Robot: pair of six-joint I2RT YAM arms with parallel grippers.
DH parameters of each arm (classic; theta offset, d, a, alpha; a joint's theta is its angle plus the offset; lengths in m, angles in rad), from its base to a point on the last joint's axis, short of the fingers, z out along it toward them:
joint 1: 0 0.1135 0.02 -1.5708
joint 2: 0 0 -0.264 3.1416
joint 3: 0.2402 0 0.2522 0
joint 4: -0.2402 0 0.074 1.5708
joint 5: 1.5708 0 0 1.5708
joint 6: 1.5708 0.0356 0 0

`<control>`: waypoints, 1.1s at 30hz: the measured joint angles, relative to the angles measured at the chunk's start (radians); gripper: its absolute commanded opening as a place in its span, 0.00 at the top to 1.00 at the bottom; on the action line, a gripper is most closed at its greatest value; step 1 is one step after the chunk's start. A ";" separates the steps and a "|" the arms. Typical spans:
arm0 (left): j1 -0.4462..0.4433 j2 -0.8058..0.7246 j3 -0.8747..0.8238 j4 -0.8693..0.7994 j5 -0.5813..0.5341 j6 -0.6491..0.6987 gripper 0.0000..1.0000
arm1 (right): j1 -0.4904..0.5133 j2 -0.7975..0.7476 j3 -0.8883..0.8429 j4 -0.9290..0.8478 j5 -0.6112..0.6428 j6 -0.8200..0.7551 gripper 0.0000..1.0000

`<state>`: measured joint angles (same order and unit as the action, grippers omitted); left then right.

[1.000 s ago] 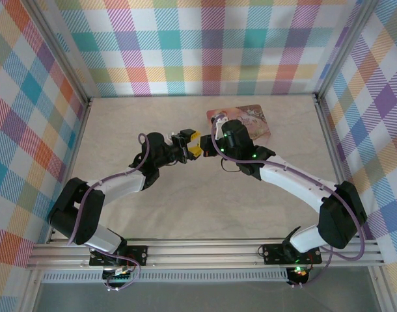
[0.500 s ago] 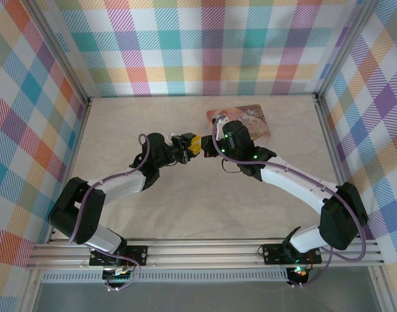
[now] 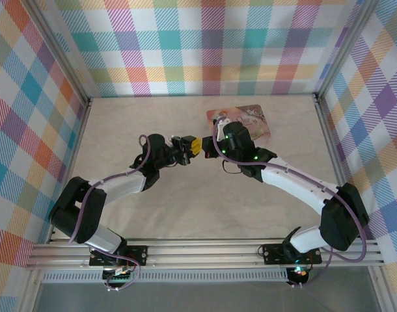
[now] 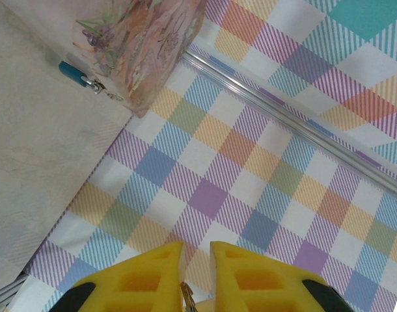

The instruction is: Unlock the padlock with the key

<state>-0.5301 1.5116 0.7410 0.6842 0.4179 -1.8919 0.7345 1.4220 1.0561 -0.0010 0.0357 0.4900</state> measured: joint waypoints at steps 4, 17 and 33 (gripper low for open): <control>0.000 0.001 0.000 0.000 0.000 0.000 0.88 | 0.000 -0.005 -0.001 0.000 0.006 0.000 1.00; -0.005 -0.012 0.027 -0.067 -0.005 0.151 1.00 | -0.014 -0.060 -0.056 0.000 -0.018 0.008 0.78; -0.017 -0.241 0.204 -0.264 -0.046 0.945 1.00 | -0.257 -0.210 -0.236 0.399 -0.607 0.248 0.44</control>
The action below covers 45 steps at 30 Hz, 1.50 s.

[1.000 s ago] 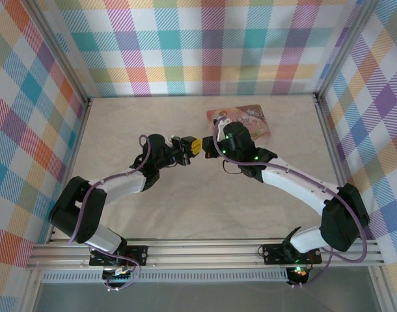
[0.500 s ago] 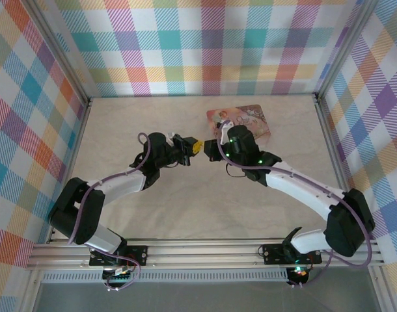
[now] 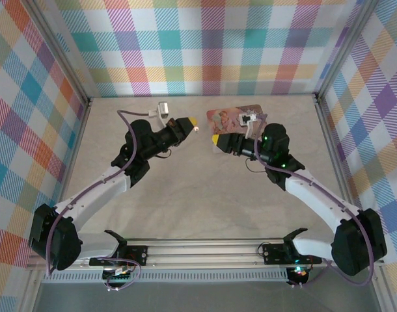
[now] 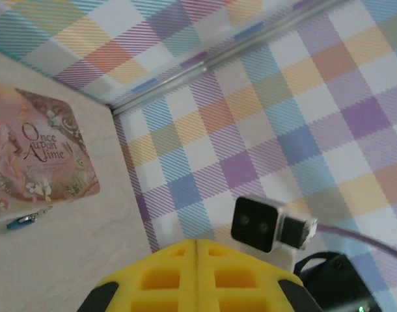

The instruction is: Unlock the padlock with the key

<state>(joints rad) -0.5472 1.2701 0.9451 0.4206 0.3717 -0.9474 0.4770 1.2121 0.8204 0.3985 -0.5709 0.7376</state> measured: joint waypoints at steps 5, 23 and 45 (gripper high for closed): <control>-0.016 0.000 0.000 0.047 0.029 0.063 1.00 | 0.002 0.042 0.001 0.190 -0.098 0.101 0.46; -0.035 0.000 0.000 0.083 0.030 0.082 1.00 | 0.035 0.148 0.048 0.354 -0.142 0.233 0.56; -0.035 0.011 0.000 0.080 0.027 0.081 1.00 | 0.053 0.199 0.074 0.372 -0.150 0.272 0.77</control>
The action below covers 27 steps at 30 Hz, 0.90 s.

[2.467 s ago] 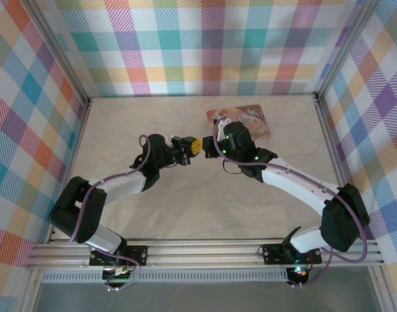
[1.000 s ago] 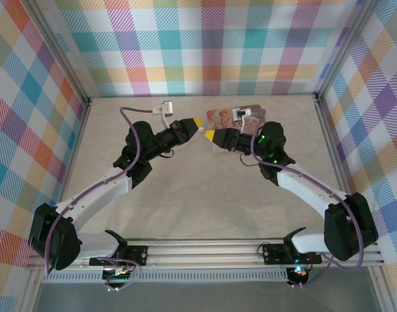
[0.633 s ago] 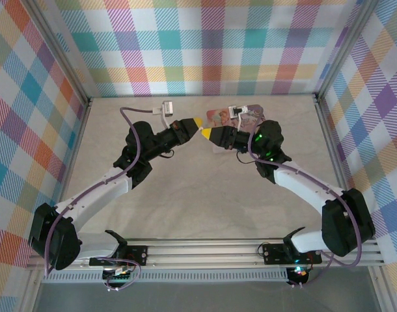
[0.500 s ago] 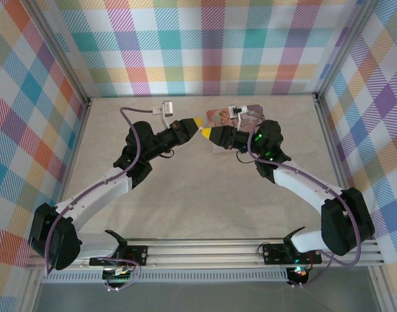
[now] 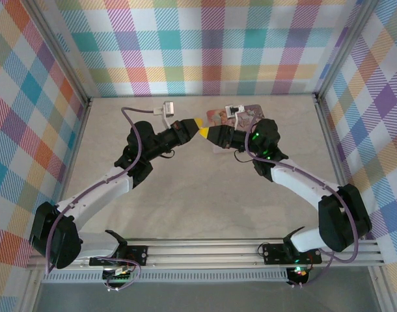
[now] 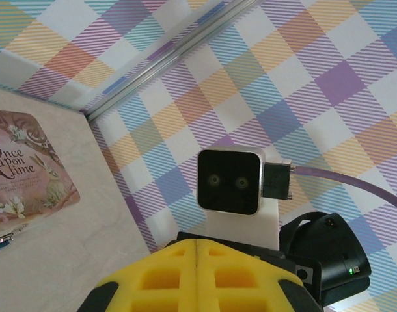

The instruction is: Unlock the padlock with the key

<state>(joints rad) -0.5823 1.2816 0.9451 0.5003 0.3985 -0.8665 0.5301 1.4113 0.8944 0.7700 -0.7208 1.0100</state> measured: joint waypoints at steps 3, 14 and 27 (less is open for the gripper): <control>0.000 0.000 0.000 0.000 -0.006 0.000 1.00 | 0.002 0.004 0.000 0.000 0.000 0.004 0.80; 0.000 0.000 0.000 -0.003 -0.026 0.000 1.00 | 0.002 0.002 0.000 -0.001 0.006 -0.001 0.98; -0.005 -0.028 0.000 -0.108 -0.066 0.059 0.47 | 0.003 -0.134 0.011 -0.418 0.124 -0.242 1.00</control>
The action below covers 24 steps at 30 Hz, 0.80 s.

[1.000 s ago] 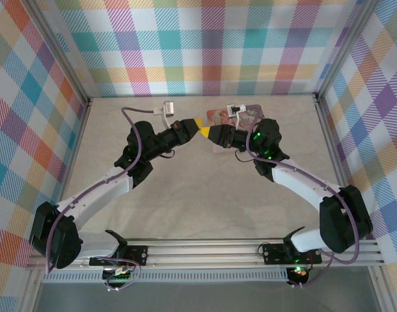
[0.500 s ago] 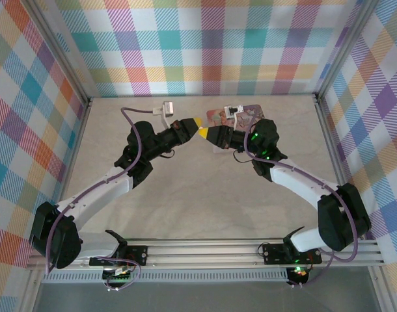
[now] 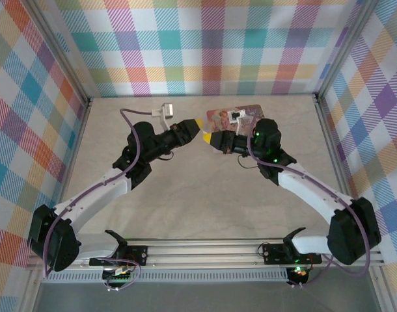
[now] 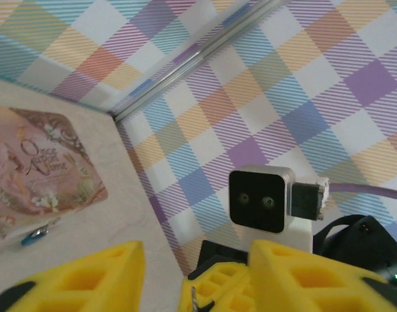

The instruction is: Unlock the padlock with the key

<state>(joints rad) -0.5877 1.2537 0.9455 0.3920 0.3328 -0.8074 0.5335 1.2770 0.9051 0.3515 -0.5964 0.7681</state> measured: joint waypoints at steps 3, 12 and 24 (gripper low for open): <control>0.001 -0.001 0.020 -0.072 -0.019 0.034 0.38 | 0.000 -0.056 0.018 -0.208 0.093 -0.116 1.00; -0.001 0.184 0.253 -0.251 -0.013 0.183 0.32 | -0.076 -0.161 0.020 -0.707 0.420 -0.279 1.00; -0.093 0.668 0.718 -0.521 -0.002 0.399 0.30 | -0.239 -0.313 -0.061 -0.988 0.619 -0.274 1.00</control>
<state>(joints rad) -0.6804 1.9221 1.6634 -0.1295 0.3313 -0.4080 0.2943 0.9638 0.8444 -0.6365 0.0227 0.4942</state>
